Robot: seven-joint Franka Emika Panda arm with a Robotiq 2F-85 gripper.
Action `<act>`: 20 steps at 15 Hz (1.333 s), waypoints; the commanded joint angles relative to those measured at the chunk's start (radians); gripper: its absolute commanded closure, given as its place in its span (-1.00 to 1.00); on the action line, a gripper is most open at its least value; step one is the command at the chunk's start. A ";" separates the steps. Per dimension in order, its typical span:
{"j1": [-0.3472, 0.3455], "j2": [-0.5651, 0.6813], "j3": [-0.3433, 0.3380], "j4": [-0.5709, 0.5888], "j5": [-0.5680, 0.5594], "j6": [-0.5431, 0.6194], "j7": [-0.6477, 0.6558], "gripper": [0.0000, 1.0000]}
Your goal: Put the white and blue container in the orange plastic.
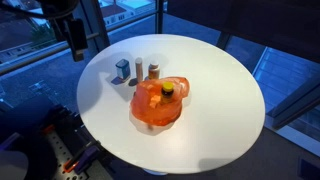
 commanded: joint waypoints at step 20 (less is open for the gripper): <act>0.014 0.258 0.134 0.203 0.022 0.173 0.171 -1.00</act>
